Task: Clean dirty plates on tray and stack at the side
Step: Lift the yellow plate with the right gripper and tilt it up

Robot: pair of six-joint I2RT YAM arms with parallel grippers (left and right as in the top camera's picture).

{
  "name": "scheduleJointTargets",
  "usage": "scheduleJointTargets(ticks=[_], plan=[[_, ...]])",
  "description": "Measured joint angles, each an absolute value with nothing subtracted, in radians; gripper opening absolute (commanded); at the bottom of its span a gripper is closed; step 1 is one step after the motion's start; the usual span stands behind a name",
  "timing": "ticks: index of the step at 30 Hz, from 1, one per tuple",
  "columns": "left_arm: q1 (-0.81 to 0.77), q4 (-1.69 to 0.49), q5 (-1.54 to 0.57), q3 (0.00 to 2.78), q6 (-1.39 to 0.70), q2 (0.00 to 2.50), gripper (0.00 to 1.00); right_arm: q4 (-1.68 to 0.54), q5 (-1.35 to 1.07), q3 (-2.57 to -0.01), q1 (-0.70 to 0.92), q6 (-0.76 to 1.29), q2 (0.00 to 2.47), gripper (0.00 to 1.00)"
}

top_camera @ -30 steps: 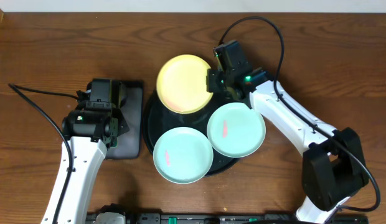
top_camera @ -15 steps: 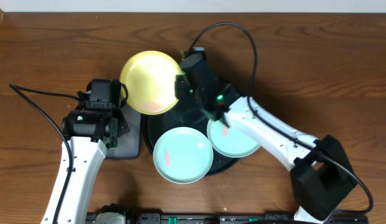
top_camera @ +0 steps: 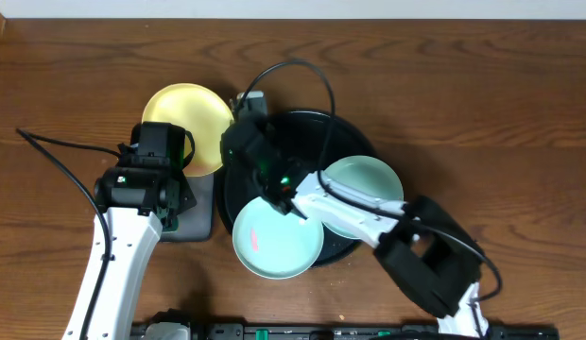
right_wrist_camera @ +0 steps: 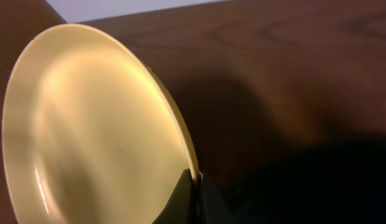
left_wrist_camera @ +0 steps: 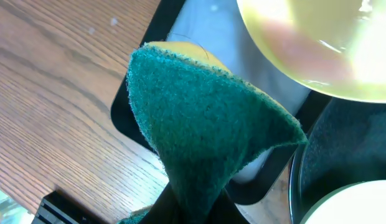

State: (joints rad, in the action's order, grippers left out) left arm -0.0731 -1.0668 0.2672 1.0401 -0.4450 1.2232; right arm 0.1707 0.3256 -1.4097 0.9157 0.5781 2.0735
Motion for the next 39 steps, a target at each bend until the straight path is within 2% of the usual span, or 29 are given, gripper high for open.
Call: scheduleJointTargets(ticks=[8, 18, 24, 30, 39], plan=[[-0.073, -1.068, 0.263, 1.040, -0.445, 1.223, 0.07, 0.337, 0.393, -1.407, 0.925, 0.318, 2.098, 0.01], [-0.073, -1.071, 0.242, 1.040, -0.445, 1.222, 0.07, 0.602, 0.529, -1.405, 1.015, -0.214, 2.098, 0.01], [-0.061, -1.066, 0.238, 1.040, -0.445, 1.208, 0.07, 0.753, 0.628, -1.399, 1.020, -0.458, 2.101, 0.01], [-0.060, -1.062, 0.238, 1.040, -0.445, 1.202, 0.07, 0.834, 0.686, -1.393, 1.019, -0.552, 2.105, 0.01], [-0.060, -1.062, 0.238, 1.040, -0.445, 1.202, 0.07, 0.836, 0.702, -1.393, 1.021, -0.549, 2.105, 0.01]])
